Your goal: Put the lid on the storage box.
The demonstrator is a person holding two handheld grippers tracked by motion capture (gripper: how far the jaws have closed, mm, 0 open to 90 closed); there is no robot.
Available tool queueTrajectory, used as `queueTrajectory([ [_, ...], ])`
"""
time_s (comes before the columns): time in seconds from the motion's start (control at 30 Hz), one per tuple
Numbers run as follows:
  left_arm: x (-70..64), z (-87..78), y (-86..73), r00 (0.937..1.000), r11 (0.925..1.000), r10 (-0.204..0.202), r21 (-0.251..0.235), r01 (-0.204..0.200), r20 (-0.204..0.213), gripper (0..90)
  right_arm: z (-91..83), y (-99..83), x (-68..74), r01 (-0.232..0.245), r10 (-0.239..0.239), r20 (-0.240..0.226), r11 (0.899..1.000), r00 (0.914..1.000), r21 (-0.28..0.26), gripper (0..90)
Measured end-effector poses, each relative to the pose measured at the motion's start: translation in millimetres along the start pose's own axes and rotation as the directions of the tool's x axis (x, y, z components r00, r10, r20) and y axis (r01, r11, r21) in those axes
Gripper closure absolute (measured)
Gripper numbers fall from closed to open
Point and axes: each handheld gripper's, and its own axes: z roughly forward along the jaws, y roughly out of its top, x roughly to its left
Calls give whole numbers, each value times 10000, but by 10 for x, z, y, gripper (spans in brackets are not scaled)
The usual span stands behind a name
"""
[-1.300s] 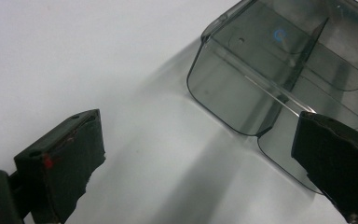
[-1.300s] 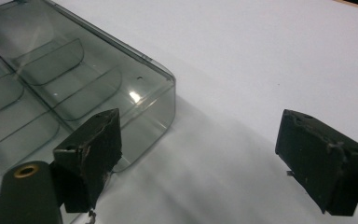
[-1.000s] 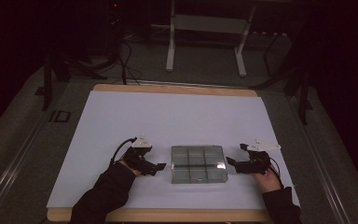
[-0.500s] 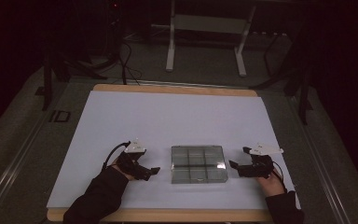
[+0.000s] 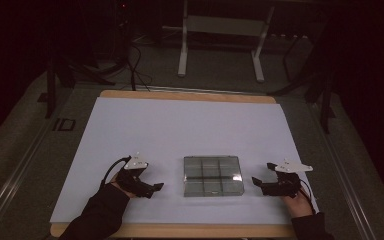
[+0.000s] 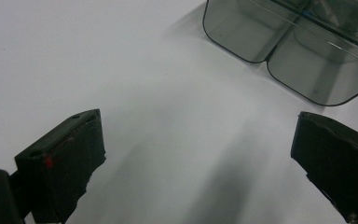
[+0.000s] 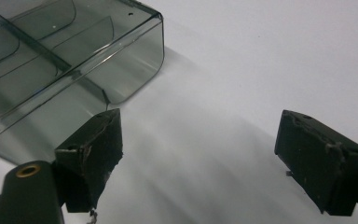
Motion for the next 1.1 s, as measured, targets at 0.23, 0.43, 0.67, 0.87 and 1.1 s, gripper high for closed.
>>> queueTrajectory([
  [0.23,-27,-39,-55,9998,9999,125,-28,-126,-179,41,-86,-90,4,10,-8,180,10000,9998,-87,150],
  [0.43,-41,-89,-133,9986,9998,25,-175,-34,-530,41,-119,-159,-23,-154,156,369,9999,9992,-55,149],
  [0.67,-46,-77,-197,9972,9994,-107,-327,83,-743,40,-106,-217,-28,-208,215,566,9997,9982,-127,150],
  [0.87,-50,-91,-217,9965,9986,-138,-519,95,-828,41,-90,-222,-5,-120,125,857,9999,9962,-65,150],
  [1.1,-88,-90,-222,9945,9982,129,-563,-189,-1044,41,-100,-235,4,-143,168,1165,9996,9931,-224,150],
])
